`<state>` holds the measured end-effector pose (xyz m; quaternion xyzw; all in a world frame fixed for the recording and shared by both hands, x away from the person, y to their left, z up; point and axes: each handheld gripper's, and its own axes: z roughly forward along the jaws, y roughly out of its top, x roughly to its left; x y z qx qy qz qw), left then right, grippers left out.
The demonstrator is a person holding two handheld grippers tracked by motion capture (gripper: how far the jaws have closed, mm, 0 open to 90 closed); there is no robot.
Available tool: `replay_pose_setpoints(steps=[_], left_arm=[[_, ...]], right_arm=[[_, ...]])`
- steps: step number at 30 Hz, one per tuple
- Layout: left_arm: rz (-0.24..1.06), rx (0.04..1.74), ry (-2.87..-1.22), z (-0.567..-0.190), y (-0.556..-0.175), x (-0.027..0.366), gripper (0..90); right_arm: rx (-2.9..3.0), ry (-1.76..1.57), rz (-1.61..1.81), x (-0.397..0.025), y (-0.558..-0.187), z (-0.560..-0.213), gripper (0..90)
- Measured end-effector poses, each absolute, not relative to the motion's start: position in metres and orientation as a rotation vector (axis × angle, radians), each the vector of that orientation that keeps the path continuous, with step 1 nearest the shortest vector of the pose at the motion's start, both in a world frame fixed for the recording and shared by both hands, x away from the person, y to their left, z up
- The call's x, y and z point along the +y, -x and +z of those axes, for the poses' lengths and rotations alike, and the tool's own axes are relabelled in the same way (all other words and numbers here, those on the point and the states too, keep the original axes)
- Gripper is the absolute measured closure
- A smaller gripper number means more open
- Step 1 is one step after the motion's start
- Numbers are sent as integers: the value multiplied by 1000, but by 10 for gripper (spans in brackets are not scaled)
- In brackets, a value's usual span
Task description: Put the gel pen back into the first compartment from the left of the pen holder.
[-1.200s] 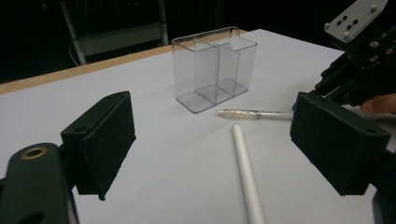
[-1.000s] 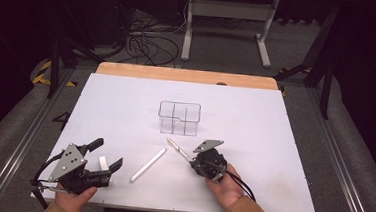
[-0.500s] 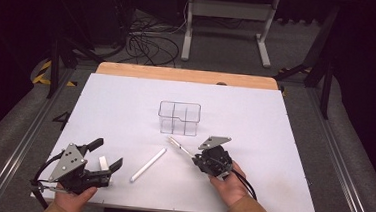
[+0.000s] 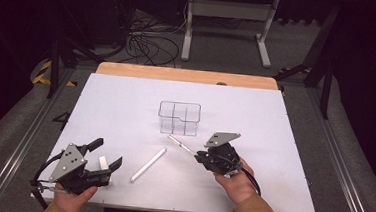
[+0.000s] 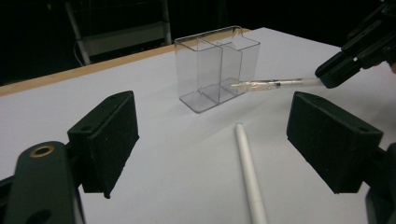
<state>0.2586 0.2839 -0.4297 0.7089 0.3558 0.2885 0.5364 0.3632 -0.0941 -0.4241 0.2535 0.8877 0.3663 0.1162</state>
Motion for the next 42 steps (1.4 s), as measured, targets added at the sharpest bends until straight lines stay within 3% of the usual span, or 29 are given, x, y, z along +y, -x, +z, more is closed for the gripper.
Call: replay_pose_setpoints(steps=[5,13,15,42], left_arm=[[643,828,-1705,-424,-257,284,246],[620,784,-1756,-421,-259,280,259],[624,785,-1776,-422,-260,280,306],[583,631,-1868,-418,-267,268,298]], right_arm=[[2635,-654,1083,-92,-361,-416,809],[2714,-482,1041,-87,-357,-402,809],[2738,-444,1036,-86,-356,-399,809],[2890,-42,1080,-75,-356,-395,809]])
